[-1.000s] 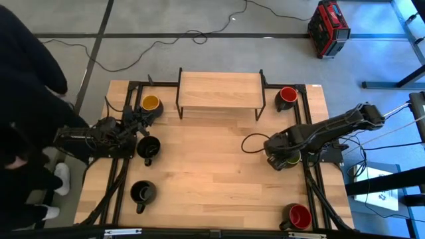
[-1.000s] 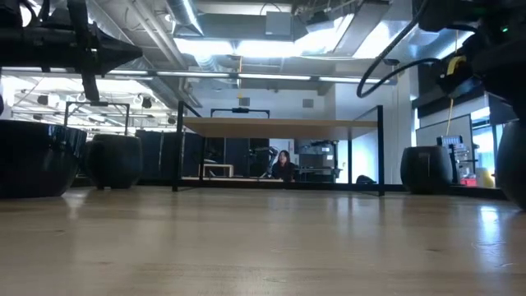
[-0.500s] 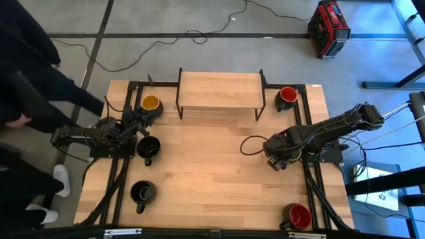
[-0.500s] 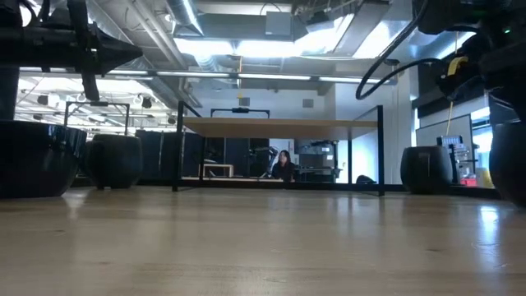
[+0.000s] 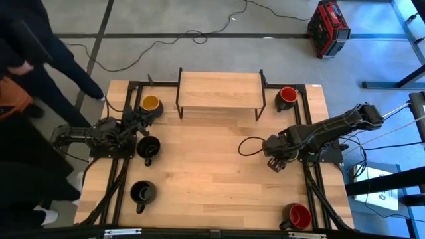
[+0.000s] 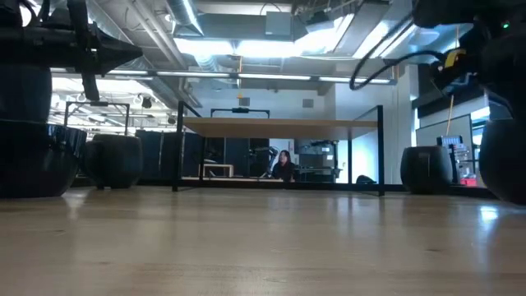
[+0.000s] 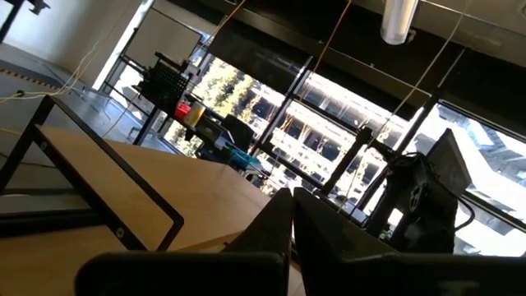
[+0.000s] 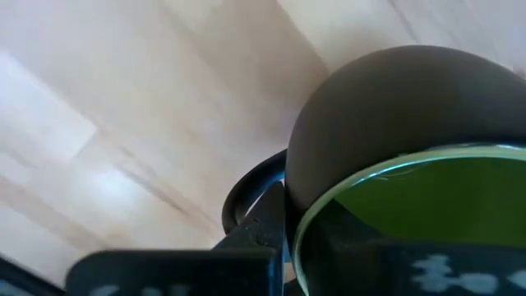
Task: Place coffee mugs
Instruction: Put the green mug on the shelf
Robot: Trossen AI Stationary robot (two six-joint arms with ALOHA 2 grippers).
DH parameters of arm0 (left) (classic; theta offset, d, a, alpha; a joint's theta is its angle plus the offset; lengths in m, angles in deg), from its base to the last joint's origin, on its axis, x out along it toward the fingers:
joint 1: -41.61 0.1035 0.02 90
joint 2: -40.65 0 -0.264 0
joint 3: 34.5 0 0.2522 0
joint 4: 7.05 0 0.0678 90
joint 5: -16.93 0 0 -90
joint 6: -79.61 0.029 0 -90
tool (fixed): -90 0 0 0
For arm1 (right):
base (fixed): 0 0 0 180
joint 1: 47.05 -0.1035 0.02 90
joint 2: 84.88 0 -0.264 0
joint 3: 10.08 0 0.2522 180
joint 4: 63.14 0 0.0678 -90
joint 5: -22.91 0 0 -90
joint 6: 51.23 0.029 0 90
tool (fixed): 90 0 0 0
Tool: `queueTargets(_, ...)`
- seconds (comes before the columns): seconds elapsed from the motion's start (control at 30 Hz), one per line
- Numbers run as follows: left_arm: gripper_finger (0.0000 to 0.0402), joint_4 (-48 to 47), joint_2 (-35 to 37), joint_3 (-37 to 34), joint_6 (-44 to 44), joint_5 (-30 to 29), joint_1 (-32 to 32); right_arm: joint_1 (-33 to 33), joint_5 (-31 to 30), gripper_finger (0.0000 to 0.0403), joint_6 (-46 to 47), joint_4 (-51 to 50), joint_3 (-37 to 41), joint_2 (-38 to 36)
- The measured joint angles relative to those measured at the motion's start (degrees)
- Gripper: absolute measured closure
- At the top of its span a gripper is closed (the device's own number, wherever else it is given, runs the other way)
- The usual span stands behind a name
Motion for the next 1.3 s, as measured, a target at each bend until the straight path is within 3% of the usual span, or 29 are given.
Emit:
queueTargets(0.37, 0.0395, -0.2, 0.0, 0.0, 1.2, -0.7, 0.0, 0.0, -1.2, 0.0400, -9.4, 3.2, -3.8, -1.5)
queueTargets(0.73, 0.0395, -0.2, 0.0, 0.0, -1.7, -0.2, 0.0, 0.0, -3.0, 0.0400, -29.5, 19.9, -3.8, 2.3)
queueTargets(0.97, 0.0395, -0.1, -1.6, 0.0, -1.9, -0.2, 0.0, 1.8, -1.0, 0.0400, -34.8, 20.3, -4.2, 7.4)
queueTargets(1.3, 0.0395, 0.2, -4.8, 0.0, -2.9, 0.1, 0.0, 8.2, 2.9, 0.0401, -40.3, 17.3, -11.6, 13.7)
